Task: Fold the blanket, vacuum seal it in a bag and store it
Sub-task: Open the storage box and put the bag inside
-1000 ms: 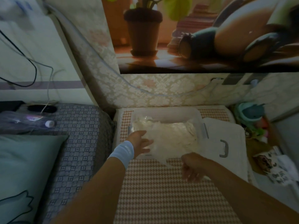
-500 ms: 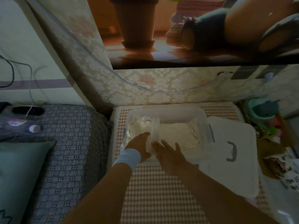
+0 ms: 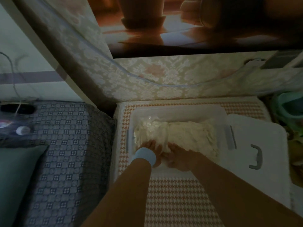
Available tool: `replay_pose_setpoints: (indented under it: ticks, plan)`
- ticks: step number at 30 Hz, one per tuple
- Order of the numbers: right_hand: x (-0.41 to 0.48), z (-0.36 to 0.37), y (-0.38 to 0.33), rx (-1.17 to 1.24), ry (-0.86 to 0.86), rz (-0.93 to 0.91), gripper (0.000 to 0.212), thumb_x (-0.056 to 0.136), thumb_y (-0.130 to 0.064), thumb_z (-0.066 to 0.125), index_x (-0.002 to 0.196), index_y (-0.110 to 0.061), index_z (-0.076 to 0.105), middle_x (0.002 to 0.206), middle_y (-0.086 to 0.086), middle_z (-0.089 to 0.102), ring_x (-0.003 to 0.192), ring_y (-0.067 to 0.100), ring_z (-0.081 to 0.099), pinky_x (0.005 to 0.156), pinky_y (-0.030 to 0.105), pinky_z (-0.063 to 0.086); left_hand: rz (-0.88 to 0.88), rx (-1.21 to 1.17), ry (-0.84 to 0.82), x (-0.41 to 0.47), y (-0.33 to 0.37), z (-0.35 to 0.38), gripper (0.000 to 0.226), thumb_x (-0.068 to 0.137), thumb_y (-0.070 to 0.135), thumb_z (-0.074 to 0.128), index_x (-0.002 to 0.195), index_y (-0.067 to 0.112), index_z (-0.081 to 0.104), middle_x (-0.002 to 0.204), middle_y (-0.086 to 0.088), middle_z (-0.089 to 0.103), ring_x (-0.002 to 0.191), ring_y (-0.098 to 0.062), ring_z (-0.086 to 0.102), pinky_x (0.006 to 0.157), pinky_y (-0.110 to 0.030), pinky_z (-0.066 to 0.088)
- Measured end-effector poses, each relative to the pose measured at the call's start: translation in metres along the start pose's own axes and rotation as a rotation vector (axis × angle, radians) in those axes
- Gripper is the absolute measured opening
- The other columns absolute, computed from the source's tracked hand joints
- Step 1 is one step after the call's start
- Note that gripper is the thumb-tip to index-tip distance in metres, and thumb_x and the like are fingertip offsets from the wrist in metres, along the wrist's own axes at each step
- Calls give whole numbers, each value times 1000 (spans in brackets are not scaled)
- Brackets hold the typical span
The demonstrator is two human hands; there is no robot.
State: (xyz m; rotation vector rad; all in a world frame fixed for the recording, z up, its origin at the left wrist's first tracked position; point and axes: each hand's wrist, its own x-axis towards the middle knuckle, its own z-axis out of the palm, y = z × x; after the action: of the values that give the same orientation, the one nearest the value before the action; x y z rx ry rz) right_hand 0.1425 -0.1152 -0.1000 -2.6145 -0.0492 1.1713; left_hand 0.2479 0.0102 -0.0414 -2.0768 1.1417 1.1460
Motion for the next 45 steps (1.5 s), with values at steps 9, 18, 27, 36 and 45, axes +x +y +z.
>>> replay_pose_setpoints:
  ticks: [9,18,27,36,45]
  plan:
    - [30,11,7,215,-7,125,57,104,-41,39,156,-29,20,165,14,9,152,31,-1,122,39,-3,29,-3,48,27,7,20,78,94,25,50,154,21,1,160,-14,-8,148,-28,-2,118,-39,8]
    - [-45,-27,32,352,490,239,59,79,-44,76,134,-37,55,151,1,34,144,27,27,117,44,25,-108,55,390,-2,8,-16,90,75,60,68,148,38,19,157,-9,2,143,-39,4,113,-60,12]
    - [-36,-1,73,95,218,429,129,53,-89,65,148,-55,-15,144,7,-54,137,44,-41,113,71,-4,-191,-20,-7,70,30,4,104,84,51,65,148,37,-16,156,-11,-26,141,-50,0,106,-73,13]
    - [-4,1,87,46,180,467,133,50,-83,73,149,-53,-11,151,13,-45,139,49,-35,112,72,4,-184,16,85,77,32,-20,137,56,79,68,136,42,-36,141,-9,-51,126,-55,-39,99,-77,-14]
    - [-32,-20,83,80,91,394,123,61,-73,77,151,-53,-4,155,9,-40,143,44,-31,114,70,13,-202,-247,131,47,29,-49,96,70,81,53,150,45,12,161,6,-11,147,-35,-9,116,-60,2]
